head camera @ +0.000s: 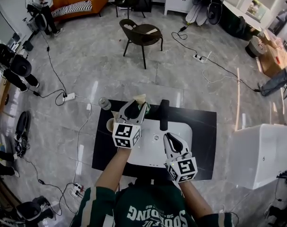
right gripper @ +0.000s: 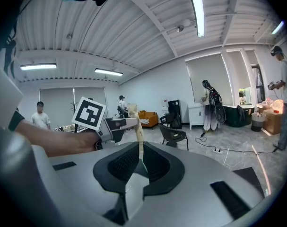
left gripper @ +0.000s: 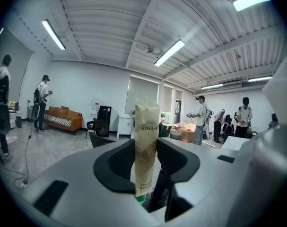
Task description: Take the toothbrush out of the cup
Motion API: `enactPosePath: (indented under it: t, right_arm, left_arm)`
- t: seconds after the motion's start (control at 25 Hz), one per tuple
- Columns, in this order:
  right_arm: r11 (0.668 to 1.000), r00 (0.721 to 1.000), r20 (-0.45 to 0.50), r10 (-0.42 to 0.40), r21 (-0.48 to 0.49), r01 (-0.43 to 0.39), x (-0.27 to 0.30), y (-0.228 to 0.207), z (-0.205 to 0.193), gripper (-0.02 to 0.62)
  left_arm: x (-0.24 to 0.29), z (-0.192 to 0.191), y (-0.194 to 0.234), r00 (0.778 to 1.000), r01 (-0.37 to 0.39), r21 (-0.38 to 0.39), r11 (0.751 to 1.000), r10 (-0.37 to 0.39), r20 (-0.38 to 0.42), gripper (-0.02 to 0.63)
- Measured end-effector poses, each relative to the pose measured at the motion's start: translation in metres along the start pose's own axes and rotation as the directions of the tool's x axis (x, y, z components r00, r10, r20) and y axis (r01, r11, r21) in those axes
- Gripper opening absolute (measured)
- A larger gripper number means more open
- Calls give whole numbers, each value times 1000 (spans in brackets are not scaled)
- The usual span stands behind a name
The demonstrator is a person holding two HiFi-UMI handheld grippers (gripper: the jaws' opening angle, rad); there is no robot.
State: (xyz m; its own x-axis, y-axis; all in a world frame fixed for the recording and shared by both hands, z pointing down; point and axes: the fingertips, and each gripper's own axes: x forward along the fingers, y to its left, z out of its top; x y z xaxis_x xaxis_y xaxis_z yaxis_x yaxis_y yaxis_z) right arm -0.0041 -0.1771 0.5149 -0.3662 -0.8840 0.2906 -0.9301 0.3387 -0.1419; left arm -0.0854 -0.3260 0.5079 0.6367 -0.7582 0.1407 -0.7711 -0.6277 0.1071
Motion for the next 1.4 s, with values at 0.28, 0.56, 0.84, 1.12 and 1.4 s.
enactPosePath:
  t: [0.28, 0.56, 0.84, 1.12, 1.4]
  right_arm:
    - [1000, 1000, 6, 13, -5, -13, -4, 16, -1, 43]
    - [1000, 1000, 4, 15, -6, -15, -10, 27, -5, 43]
    - [1000, 1000, 18, -23, -5, 23, -24, 26, -6, 43]
    - [994, 994, 29, -110, 13, 109, -56, 23, -12, 43]
    - [983, 983, 29, -184, 33, 183, -92, 13, -22, 43]
  left_arm:
    - [-19, -7, -4, 1000, 11, -3, 1000, -11, -15, 152]
    - [-36, -10, -9, 999, 21, -15, 1000, -21, -28, 150]
    - [-53, -14, -25, 998, 53, -29, 998, -54, -38, 149]
    - [-69, -17, -59, 988, 144, -32, 989, -145, -53, 149]
    - [-77, -20, -108, 968, 240, -41, 970, -243, -69, 149]
